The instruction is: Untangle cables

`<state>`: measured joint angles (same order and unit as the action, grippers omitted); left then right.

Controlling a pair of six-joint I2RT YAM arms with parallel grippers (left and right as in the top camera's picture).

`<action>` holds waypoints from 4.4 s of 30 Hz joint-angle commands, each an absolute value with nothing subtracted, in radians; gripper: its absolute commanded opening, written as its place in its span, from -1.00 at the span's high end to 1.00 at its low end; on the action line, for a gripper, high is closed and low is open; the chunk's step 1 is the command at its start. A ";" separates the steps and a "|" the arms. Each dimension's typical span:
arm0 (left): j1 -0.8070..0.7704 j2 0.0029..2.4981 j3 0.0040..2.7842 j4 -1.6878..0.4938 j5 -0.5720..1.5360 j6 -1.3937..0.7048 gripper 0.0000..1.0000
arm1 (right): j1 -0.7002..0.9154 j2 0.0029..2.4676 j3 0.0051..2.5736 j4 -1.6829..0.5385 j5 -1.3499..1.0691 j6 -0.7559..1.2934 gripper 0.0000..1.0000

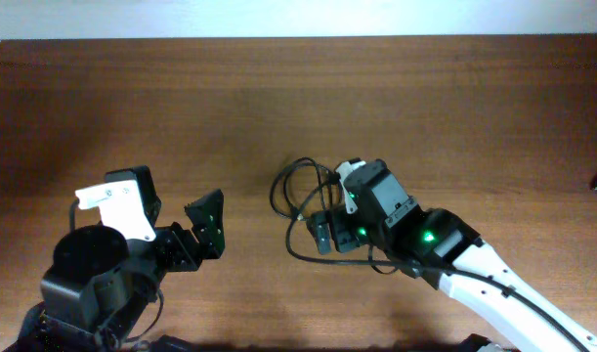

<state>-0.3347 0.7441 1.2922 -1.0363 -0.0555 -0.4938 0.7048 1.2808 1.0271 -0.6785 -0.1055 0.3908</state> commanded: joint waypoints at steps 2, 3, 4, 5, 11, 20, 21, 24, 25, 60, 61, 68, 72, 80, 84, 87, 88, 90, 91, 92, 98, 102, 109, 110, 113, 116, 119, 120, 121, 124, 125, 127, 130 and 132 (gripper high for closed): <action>-0.338 0.740 1.297 -1.039 -0.041 -0.478 -0.99 | 0.706 1.378 1.024 -0.574 -0.093 0.398 -0.98; -0.338 0.740 1.297 -1.042 -0.041 -0.478 -1.00 | 0.706 1.433 1.024 -0.557 -0.022 0.398 -0.98; -0.338 0.740 1.297 -1.045 -0.041 -0.478 -1.00 | 0.706 1.463 1.024 -0.553 0.014 0.398 -0.98; -0.338 0.740 1.297 -1.046 -0.041 -0.477 -1.00 | 0.706 1.511 1.024 -0.540 0.055 0.398 -0.98; -0.338 0.740 1.297 -1.052 -0.043 -0.477 -0.98 | 0.705 1.687 1.024 -0.355 0.065 0.372 0.74; -0.338 0.740 1.297 -1.061 -0.049 -0.474 -0.98 | 0.586 1.670 1.093 -0.293 -0.067 0.371 0.92; -0.338 0.740 1.297 -1.061 -0.049 -0.474 -0.98 | 0.567 1.655 1.129 -0.290 -0.101 0.372 0.92; -0.338 0.740 1.297 -1.061 -0.049 -0.474 -0.98 | 0.484 1.596 1.309 -0.291 -0.234 0.372 0.92; -0.338 0.740 1.297 -1.061 -0.049 -0.474 -0.98 | 0.457 1.581 1.364 -0.291 -0.276 0.372 0.92; -0.338 0.740 1.297 -1.048 -0.049 -0.478 -0.98 | -1.021 1.612 1.637 -0.603 -0.096 0.356 -0.98; -0.338 0.740 1.297 -1.048 -0.049 -0.478 -0.98 | -1.021 1.613 1.637 -0.602 -0.155 0.356 -0.98; -0.337 0.740 1.298 -1.007 -0.069 -0.477 -0.99 | -1.015 1.557 1.637 -0.649 -0.667 0.345 -0.98; -0.337 0.740 1.298 -0.897 -0.139 -0.478 -0.98 | -0.982 1.425 1.634 -0.795 -0.398 0.345 -0.98; -0.337 0.738 1.309 -0.820 -0.330 -0.477 -0.98 | -0.595 1.121 1.620 -0.938 -0.350 0.239 -0.98; -0.337 0.723 1.329 -0.839 -0.330 -0.477 -0.98 | -0.424 0.952 1.617 -1.059 -0.342 0.130 -0.98; -0.338 0.696 1.329 -0.879 -0.328 -0.478 -0.98 | -0.398 0.782 1.521 -1.175 -0.339 0.105 -0.98; -0.338 0.683 1.329 -0.896 -0.329 -0.478 -0.98 | -0.398 0.693 1.442 -1.213 -0.355 0.105 -0.98; -0.338 0.651 1.329 -0.913 -0.308 -0.478 -0.98 | -0.397 0.519 1.285 -1.216 -0.355 0.105 -0.98; -0.338 0.634 1.329 -0.920 -0.301 -0.478 -0.98 | -0.398 0.422 1.203 -1.202 -0.355 0.105 -0.98; -0.338 0.620 1.329 -0.929 -0.303 -0.478 -0.98 | -0.397 0.333 1.134 -1.187 -0.355 0.104 -0.98; -0.338 0.605 1.328 -0.966 -0.303 -0.478 -0.98 | -0.398 0.223 0.937 -0.914 -0.603 0.030 -0.98; -0.338 0.604 1.328 -0.983 -0.329 -0.478 -0.84 | -0.398 0.224 0.832 -0.768 -0.727 0.031 -0.98; -0.338 0.604 1.328 -0.982 -0.393 -0.478 -0.98 | -0.398 0.224 0.763 -0.774 -0.726 0.030 -0.98; -0.338 0.604 1.328 -0.983 -0.393 -0.478 -0.98 | -0.398 0.224 0.763 -0.774 -0.726 0.030 -0.98; -0.338 0.604 1.328 -0.983 -0.393 -0.478 -0.98 | -0.398 0.224 0.763 -0.774 -0.726 0.030 -0.98; -0.338 0.604 1.328 -0.983 -0.393 -0.478 -0.98 | -0.398 0.224 0.763 -0.774 -0.726 0.030 -0.98; -0.338 0.604 1.328 -0.983 -0.393 -0.478 -0.98 | -0.398 0.224 0.763 -0.774 -0.726 0.030 -0.98; -0.338 0.604 1.328 -0.984 -0.393 -0.478 -0.98 | -0.398 0.224 0.763 -0.774 -0.726 0.030 -0.98; -0.338 0.604 1.328 -1.000 -0.393 -0.477 -0.98 | -0.398 0.224 0.763 -0.774 -0.726 0.030 -0.98; -0.338 0.605 1.320 -1.151 -0.403 -0.478 -0.98 | -0.398 0.224 0.763 -0.774 -0.726 0.030 -0.98; -0.337 0.604 1.309 -1.182 -0.409 -0.478 -0.98 | -0.398 0.224 0.763 -0.774 -0.726 0.030 -0.98; -0.299 0.601 1.231 -1.186 -0.410 -0.478 -0.98 | -0.398 0.224 0.763 -0.774 -0.726 0.030 -0.98; -0.191 0.582 1.077 -1.051 -0.408 -0.479 -0.98 | -0.398 0.224 0.763 -0.774 -0.726 0.030 -0.98; -0.127 0.528 0.937 -0.852 -0.390 -0.478 -0.98 | -0.398 0.224 0.763 -0.774 -0.726 0.030 -0.98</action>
